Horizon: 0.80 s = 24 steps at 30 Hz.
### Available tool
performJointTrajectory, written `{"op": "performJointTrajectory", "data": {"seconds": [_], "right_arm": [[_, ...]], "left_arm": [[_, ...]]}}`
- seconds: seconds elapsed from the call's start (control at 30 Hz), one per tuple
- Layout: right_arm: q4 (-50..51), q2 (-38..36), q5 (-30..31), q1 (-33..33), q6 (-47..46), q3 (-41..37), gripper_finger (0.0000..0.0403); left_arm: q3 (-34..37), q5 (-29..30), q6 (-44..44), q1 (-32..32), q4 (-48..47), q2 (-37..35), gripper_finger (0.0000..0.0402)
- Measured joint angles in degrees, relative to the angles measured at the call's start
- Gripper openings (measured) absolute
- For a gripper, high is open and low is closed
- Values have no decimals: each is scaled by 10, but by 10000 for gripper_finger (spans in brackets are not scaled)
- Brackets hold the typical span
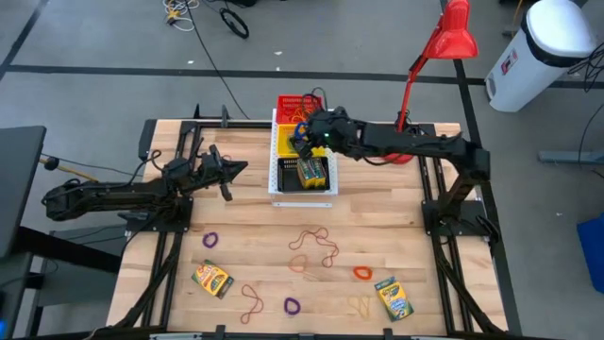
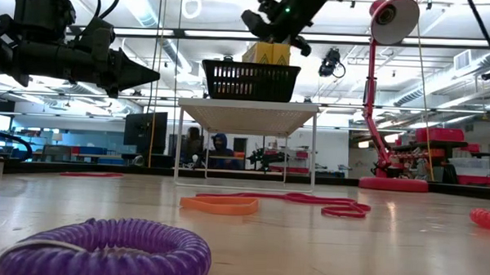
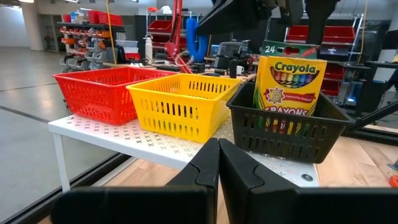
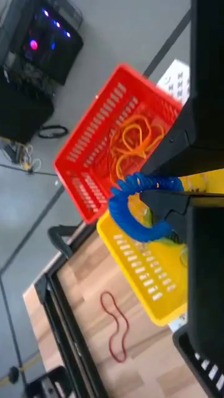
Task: Pick & Place Office Desk Supplies
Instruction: Put the blue spring keychain into the yellow bin on the shelf, then put the red rubber band into the red bin on the shelf
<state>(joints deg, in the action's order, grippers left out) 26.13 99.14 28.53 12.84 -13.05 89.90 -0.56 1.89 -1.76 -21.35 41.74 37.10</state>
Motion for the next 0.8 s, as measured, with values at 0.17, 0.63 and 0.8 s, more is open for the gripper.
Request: {"op": "performJointTrajectory", "data": {"seconds": [0.17, 0.63, 0.8], "right_arm": [[4, 26, -18, 6, -1, 14, 42], [8, 33, -33, 14, -1, 15, 115], [9, 19, -33, 12, 0, 15, 142]], "left_arm": [[0, 0, 0, 0, 0, 0, 13], [0, 0, 0, 0, 0, 0, 13], [0, 0, 0, 0, 0, 0, 13]]}}
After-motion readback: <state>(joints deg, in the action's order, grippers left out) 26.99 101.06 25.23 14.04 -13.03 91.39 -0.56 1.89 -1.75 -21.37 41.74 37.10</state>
